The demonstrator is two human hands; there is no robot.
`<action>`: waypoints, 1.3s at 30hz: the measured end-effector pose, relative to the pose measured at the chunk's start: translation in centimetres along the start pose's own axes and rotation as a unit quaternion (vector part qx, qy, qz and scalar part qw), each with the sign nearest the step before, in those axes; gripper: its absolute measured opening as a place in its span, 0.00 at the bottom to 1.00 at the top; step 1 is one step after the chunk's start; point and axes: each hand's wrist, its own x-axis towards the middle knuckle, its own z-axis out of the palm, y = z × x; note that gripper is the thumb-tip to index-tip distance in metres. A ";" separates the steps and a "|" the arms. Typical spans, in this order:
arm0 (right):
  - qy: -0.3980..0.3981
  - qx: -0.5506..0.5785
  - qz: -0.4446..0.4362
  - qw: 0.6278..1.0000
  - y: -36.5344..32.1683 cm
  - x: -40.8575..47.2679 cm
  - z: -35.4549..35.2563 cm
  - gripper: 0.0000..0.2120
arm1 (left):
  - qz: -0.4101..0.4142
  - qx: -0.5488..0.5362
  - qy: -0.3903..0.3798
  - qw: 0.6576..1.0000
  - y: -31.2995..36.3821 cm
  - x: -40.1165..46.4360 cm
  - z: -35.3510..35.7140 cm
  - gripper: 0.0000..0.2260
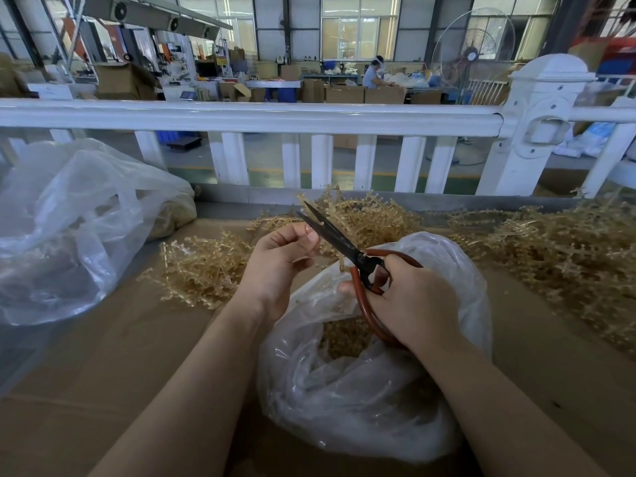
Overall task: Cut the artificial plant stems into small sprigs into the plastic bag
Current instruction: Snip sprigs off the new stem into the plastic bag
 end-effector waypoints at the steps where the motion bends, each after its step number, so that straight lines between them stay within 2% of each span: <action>1: 0.006 -0.002 -0.001 1.000 0.0 0.0 0.0 0.28 | 0.003 0.000 0.006 1.000 0.1 -0.1 0.1 0.09; 7: 0.025 0.001 -0.002 1.000 -0.2 -0.1 -0.2 0.29 | 0.010 -0.004 0.012 1.000 0.0 0.0 0.3 0.12; 10: 0.016 -0.011 0.002 1.000 -0.2 -0.1 -0.1 0.25 | 0.019 0.018 0.006 1.000 -0.2 0.0 0.1 0.14; 14: 0.010 -0.011 -0.002 1.000 0.0 -0.2 0.1 0.27 | 0.041 0.070 0.003 0.997 -0.4 0.1 0.0 0.11; 18: -0.003 -0.015 0.003 1.000 0.2 0.0 0.1 0.30 | 0.061 0.103 0.002 0.993 -0.6 0.2 0.2 0.03; 22: -0.008 -0.016 0.006 1.000 0.1 0.0 0.0 0.30 | 0.071 0.115 0.004 0.991 -0.7 0.3 0.2 0.05; 30: 0.019 0.013 -0.008 1.000 -0.5 0.0 -0.6 0.27 | 0.047 0.090 0.004 0.995 -0.4 0.1 0.3 0.03; 34: 0.030 0.016 -0.018 0.999 -0.3 0.0 -0.4 0.27 | 0.037 0.065 -0.007 0.997 -0.2 -0.1 0.5 0.09; 39: 0.026 0.026 -0.019 0.999 0.0 0.0 0.1 0.25 | 0.017 0.036 -0.011 0.999 0.0 -0.3 0.6 0.10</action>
